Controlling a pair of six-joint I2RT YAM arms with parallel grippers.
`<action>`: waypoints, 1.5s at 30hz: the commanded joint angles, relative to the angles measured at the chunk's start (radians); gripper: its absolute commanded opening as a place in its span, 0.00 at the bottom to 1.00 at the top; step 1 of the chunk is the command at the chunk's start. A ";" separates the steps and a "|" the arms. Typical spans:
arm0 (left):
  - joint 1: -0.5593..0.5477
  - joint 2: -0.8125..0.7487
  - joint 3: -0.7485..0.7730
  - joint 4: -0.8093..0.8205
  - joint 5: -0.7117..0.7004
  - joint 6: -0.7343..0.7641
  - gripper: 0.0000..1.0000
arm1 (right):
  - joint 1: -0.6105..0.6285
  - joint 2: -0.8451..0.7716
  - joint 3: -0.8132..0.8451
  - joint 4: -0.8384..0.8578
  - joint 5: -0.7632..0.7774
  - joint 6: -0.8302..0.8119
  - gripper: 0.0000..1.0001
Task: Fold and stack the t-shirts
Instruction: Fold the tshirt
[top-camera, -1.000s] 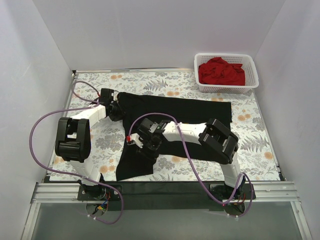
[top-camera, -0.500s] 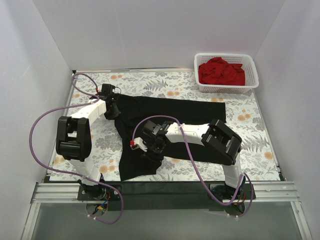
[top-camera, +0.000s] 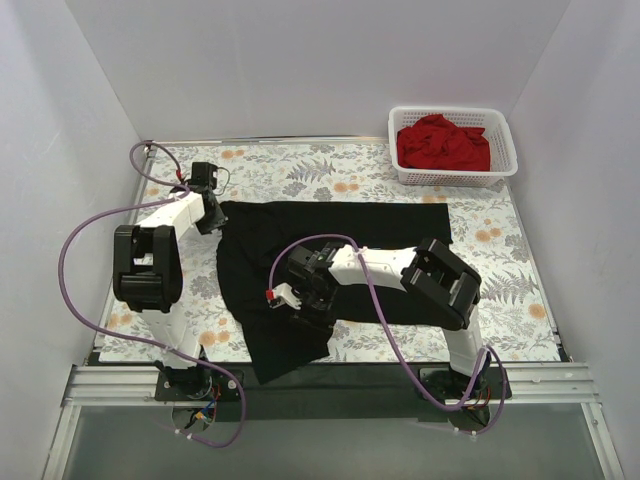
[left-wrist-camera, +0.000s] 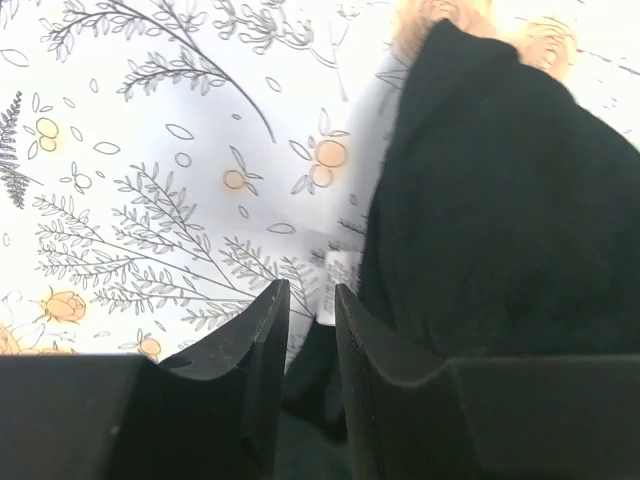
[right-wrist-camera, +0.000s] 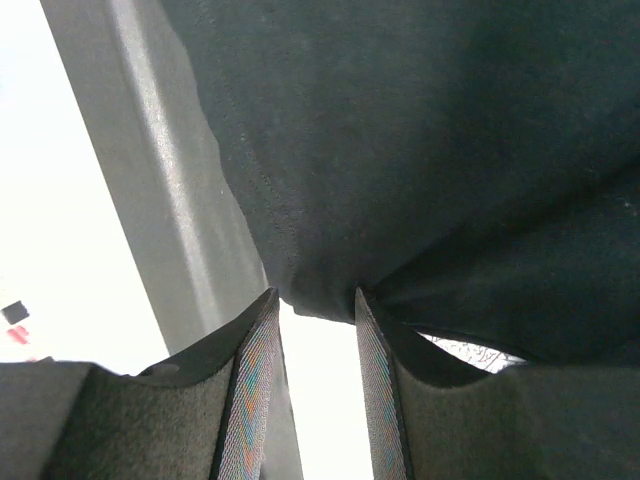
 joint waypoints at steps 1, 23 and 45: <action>0.013 -0.063 -0.054 0.031 -0.005 -0.029 0.26 | 0.008 0.028 0.038 -0.087 0.022 -0.015 0.38; 0.014 -0.284 -0.388 0.115 0.101 -0.138 0.43 | 0.008 0.005 0.029 -0.085 -0.012 -0.022 0.38; 0.036 -0.050 0.107 0.112 0.040 -0.011 0.68 | -0.243 -0.170 0.240 0.084 0.183 0.170 0.50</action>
